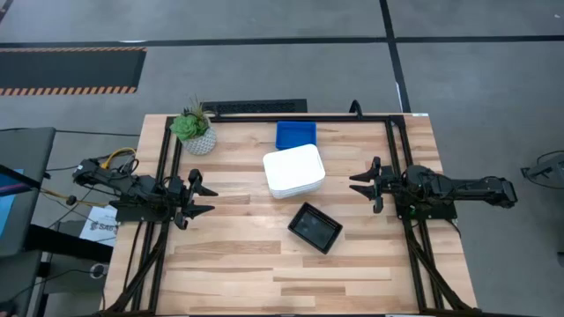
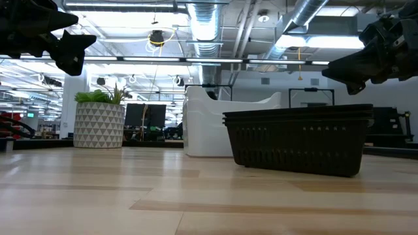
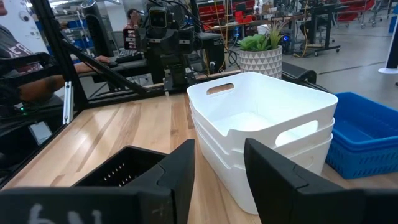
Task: Stack baskets by color
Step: Return to Home Position
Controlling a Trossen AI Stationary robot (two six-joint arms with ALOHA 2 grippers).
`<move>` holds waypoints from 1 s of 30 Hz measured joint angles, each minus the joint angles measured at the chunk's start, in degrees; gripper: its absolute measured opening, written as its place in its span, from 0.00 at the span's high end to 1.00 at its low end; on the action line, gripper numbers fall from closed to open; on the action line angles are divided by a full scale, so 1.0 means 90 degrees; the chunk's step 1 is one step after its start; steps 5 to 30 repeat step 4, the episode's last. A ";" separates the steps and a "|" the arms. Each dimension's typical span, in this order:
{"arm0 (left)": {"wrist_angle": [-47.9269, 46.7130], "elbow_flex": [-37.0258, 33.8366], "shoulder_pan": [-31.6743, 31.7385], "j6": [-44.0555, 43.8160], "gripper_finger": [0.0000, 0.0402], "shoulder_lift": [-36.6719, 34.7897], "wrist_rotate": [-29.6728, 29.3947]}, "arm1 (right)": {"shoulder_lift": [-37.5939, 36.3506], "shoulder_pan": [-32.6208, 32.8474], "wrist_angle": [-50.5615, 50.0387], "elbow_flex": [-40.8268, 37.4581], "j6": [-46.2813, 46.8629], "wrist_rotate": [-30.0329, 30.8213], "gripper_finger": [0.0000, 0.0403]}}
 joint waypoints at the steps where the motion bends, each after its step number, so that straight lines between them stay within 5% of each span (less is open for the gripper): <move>1: 0.0000 0.0000 0.0001 0.0000 0.51 -0.0002 -0.0001 | 0.0002 0.0000 -0.0002 0.0000 0.0000 0.0000 0.60; 30: 0.0000 -0.0001 -0.0001 0.0000 0.51 -0.0002 0.0001 | 0.0002 0.0001 -0.0002 0.0000 0.0000 0.0000 0.60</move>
